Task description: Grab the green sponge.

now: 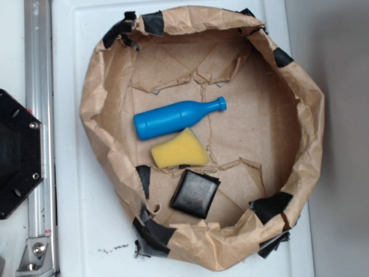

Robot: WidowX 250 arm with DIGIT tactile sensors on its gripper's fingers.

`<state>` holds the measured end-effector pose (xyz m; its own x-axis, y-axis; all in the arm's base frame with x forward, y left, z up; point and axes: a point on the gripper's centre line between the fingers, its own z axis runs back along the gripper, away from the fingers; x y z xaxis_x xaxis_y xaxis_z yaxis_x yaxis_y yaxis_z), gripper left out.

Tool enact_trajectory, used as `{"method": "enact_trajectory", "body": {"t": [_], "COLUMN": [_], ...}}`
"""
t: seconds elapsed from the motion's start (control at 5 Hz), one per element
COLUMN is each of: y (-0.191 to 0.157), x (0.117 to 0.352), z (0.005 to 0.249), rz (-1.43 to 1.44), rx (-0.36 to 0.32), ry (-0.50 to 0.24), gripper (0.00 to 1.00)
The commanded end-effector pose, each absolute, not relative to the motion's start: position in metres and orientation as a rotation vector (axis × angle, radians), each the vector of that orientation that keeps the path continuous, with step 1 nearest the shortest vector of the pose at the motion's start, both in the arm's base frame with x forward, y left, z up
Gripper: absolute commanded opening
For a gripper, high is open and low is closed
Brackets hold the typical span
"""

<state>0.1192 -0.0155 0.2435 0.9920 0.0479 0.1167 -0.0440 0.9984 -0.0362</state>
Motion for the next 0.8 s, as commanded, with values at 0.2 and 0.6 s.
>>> {"method": "enact_trajectory", "body": {"t": [0.2, 0.6], "y": [-0.01, 0.006], "x": [0.169, 0.25], "z": [0.214, 0.169], "rz": [0.074, 0.238], "rx": [-0.129, -0.225], "ry": [-0.131, -0.122], "gripper": [1.0, 1.0]}}
